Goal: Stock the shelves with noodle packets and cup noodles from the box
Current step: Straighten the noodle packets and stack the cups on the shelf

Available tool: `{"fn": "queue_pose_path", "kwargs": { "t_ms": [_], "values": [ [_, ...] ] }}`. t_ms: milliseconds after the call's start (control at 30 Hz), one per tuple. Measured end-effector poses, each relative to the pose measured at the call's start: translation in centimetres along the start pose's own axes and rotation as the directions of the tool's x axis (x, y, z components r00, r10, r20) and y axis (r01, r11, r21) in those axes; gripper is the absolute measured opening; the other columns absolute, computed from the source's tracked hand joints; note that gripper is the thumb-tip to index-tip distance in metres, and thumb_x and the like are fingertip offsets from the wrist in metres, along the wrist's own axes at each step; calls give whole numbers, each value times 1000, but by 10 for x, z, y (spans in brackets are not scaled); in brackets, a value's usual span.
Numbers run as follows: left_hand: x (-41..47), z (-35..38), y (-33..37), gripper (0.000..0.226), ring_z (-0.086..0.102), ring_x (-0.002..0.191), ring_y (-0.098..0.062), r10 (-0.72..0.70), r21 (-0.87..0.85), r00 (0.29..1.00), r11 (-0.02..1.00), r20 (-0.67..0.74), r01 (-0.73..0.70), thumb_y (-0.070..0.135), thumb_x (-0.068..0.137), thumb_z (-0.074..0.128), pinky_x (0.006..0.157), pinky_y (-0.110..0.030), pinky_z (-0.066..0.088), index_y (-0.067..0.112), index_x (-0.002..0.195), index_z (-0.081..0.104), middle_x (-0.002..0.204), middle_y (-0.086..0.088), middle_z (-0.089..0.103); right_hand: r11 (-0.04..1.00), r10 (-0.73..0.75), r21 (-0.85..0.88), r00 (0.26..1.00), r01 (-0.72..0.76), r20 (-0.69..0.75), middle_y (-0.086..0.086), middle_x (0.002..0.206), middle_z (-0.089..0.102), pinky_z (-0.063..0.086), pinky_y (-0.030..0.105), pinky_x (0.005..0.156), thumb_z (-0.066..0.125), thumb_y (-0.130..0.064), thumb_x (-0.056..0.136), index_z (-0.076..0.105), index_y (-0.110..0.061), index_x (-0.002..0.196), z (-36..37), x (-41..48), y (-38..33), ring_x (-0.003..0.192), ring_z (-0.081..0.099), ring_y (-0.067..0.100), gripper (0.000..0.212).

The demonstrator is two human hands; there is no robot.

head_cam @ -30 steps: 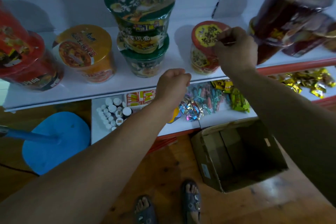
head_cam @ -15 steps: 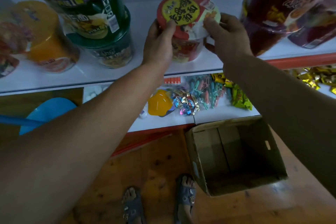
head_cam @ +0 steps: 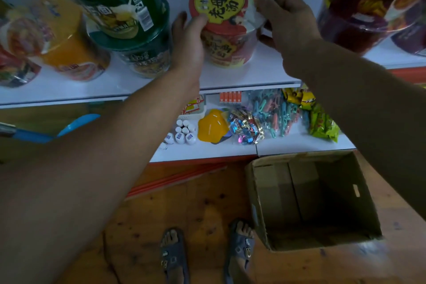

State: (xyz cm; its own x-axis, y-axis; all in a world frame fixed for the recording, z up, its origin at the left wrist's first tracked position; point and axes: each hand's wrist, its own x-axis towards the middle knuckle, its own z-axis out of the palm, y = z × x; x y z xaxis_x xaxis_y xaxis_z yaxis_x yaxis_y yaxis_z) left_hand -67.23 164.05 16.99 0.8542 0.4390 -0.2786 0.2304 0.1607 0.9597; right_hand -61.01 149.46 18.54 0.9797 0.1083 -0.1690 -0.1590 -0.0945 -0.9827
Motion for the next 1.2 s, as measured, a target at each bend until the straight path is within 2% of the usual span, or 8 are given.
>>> {"fn": "queue_pose_path", "kwargs": {
  "t_ms": [167,333,467,633,867,1000,1100,1200],
  "values": [
    [-13,3,0,15,59,79,-5,-21,-55,1000,998,-9,20,21,95,52,73,-25,47,19,108,59,87,8,64,999,12,-42,1000,-13,-23,-2,92,68,55,39,83,57,-40,97,61,-26,97,0,-14,6,85,64,15,14],
    [-42,7,-19,31,62,87,7,-4,-128,998,992,-62,-4,20,97,56,75,-19,50,24,128,54,111,11,65,997,-44,-72,996,38,-83,-11,97,64,50,19,69,61,-34,93,53,-23,114,10,-36,23,82,61,3,25],
    [-38,13,-15,43,59,101,2,6,-193,997,981,-74,-21,22,98,58,91,-25,50,20,139,46,121,7,61,989,-73,-134,994,62,-81,3,100,67,51,32,72,62,-37,91,55,-19,112,14,-20,12,83,61,14,28],
    [-29,18,-9,42,58,104,-2,20,-194,994,980,-110,-41,25,99,58,97,-30,49,23,139,46,121,8,60,980,-89,-184,995,81,-33,-7,86,61,38,9,48,57,-37,97,55,-17,124,17,-4,8,70,55,4,34],
    [-35,18,-15,48,58,118,-10,84,-84,986,992,-142,-96,31,98,59,102,-31,48,20,142,44,134,2,59,968,-59,-246,998,48,-35,-7,92,63,42,13,54,56,-43,96,61,-17,121,18,-7,2,77,58,7,36],
    [-43,10,-8,50,57,117,-5,56,-60,991,996,-120,-63,36,98,58,77,-6,46,15,142,45,138,2,56,952,-48,-305,990,5,-134,-9,73,54,34,23,58,54,-45,95,56,-23,87,7,-15,3,72,51,13,24],
    [-68,3,-7,31,53,84,14,113,55,978,993,-175,-105,31,101,51,61,-2,39,13,125,54,110,11,59,897,-85,-441,976,-12,-199,-9,84,59,34,23,63,57,-38,90,58,-23,89,-5,-30,0,83,55,14,15],
    [-93,-9,-8,12,52,79,9,218,299,969,938,-112,-176,31,99,53,59,-5,36,24,106,59,93,17,57,811,-102,-584,976,-30,-192,-5,101,67,43,25,79,57,-36,87,66,-22,102,-14,-54,-2,98,60,18,23]
  ]
}}
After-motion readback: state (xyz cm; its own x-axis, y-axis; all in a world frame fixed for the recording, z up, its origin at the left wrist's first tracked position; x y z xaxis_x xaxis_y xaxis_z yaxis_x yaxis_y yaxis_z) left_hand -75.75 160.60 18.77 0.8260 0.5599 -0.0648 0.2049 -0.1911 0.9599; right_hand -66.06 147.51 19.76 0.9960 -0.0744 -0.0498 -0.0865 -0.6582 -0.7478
